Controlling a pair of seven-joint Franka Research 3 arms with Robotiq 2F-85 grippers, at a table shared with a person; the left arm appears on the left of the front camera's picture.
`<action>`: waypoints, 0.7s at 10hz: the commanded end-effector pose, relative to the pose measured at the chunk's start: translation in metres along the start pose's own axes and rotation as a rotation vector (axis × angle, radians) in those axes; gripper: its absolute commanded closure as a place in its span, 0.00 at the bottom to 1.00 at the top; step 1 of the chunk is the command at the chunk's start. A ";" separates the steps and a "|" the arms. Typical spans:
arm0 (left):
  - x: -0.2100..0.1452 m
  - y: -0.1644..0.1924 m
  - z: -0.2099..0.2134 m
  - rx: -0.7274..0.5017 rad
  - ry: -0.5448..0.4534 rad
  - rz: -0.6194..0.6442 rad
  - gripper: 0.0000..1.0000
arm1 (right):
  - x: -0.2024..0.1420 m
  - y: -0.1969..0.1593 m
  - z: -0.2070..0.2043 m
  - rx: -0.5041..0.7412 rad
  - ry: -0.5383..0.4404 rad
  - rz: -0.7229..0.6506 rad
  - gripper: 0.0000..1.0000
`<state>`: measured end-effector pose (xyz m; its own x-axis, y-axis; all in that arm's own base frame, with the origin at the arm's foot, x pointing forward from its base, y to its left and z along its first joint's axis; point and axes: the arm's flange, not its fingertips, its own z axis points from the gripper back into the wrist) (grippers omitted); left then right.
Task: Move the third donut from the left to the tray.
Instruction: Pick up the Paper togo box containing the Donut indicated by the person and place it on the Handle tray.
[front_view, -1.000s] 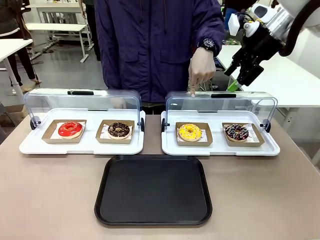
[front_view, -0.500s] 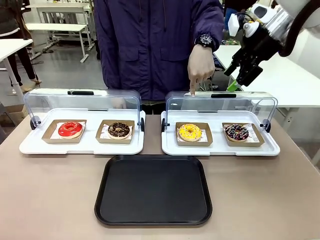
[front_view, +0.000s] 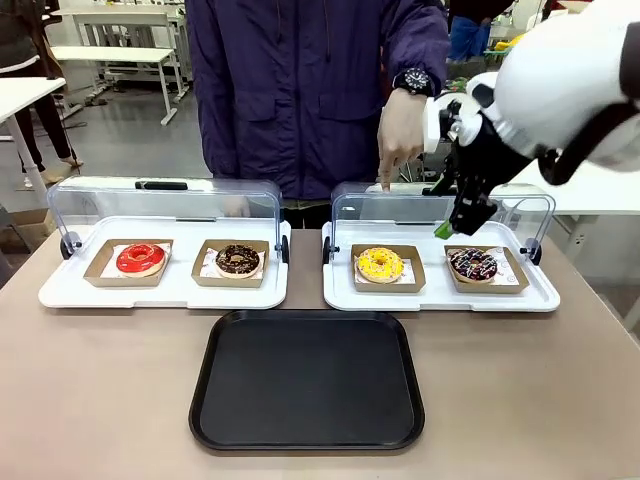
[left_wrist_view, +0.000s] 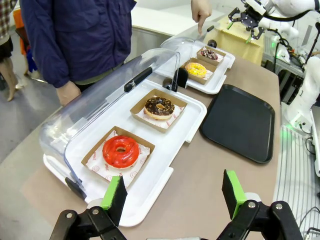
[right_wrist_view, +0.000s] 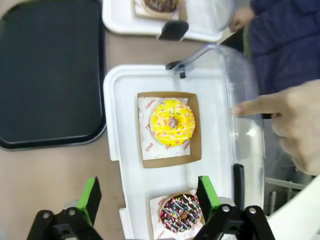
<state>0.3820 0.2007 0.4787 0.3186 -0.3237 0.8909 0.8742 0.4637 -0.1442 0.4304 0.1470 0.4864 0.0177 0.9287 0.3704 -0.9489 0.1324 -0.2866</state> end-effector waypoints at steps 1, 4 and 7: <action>0.002 -0.002 0.001 -0.007 -0.011 -0.011 0.00 | 0.008 0.018 -0.019 -0.058 0.073 0.006 0.00; 0.002 -0.002 0.001 -0.007 -0.011 -0.011 0.00 | 0.012 0.027 -0.050 -0.058 0.110 0.039 0.00; 0.002 -0.002 0.001 -0.007 -0.011 -0.011 0.00 | 0.009 0.031 -0.089 -0.034 0.157 0.059 0.00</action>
<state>0.3819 0.2007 0.4787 0.3186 -0.3233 0.8910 0.8744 0.4631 -0.1446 0.4258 0.1839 0.4103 -0.0157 0.9736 0.2276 -0.9456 0.0595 -0.3198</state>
